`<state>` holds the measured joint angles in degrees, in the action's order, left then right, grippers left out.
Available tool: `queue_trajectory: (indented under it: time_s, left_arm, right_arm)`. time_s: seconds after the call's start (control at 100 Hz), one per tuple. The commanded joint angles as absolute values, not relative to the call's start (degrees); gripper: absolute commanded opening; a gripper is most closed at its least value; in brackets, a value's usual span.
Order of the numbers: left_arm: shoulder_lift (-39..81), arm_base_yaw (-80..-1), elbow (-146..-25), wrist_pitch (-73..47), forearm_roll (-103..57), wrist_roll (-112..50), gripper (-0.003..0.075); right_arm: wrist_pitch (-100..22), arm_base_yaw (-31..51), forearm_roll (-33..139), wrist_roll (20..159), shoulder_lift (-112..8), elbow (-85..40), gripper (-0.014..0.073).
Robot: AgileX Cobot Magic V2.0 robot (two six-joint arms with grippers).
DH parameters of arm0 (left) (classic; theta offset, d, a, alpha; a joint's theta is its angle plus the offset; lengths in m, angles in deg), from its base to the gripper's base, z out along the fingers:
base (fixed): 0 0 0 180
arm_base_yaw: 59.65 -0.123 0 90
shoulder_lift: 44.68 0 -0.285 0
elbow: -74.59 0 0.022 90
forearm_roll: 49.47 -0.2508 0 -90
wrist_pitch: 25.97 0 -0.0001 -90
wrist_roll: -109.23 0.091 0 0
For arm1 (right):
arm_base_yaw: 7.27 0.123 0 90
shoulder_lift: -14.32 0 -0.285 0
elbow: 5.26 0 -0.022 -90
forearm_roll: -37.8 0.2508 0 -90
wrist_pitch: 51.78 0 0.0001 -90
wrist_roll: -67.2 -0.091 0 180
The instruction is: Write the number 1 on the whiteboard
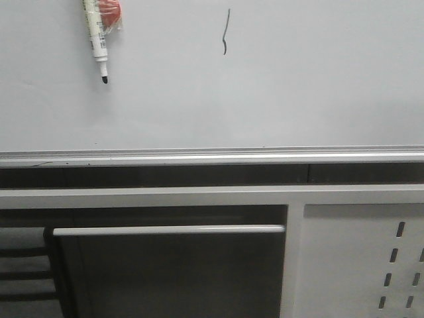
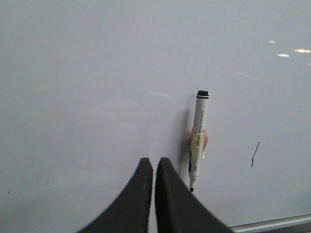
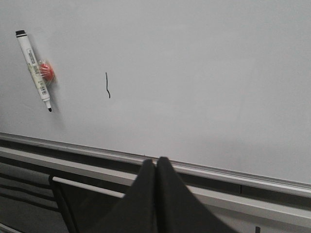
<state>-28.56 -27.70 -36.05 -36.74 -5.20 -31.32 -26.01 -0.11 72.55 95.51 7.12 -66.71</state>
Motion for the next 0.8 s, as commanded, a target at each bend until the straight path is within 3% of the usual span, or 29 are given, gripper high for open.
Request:
queue_trajectory:
  time_s: [0.0, 0.12, 0.32, 0.79]
  left_arm:
    - [-28.3, -33.6, -36.6, -32.4, -23.1, -48.8, -0.0020]
    - [-31.9, -40.6, -35.7, -26.0, -34.8, -59.9, -0.0020]
    - [-37.3, -46.9, -31.0, -26.4, -42.6, -66.9, -0.0020]
    - [-38.4, -50.6, -25.6, -26.8, -42.6, -67.0, -0.0020]
  right_arm:
    - [-29.8, -0.5, 73.6, 95.8, 7.8, -65.4, -0.0064]
    - [-29.8, -0.5, 73.6, 95.8, 7.8, -65.4, -0.0064]
    - [-29.8, -0.5, 73.6, 95.8, 7.8, -65.4, -0.0064]
    - [-29.8, -0.5, 73.6, 95.8, 7.8, -65.4, -0.0064]
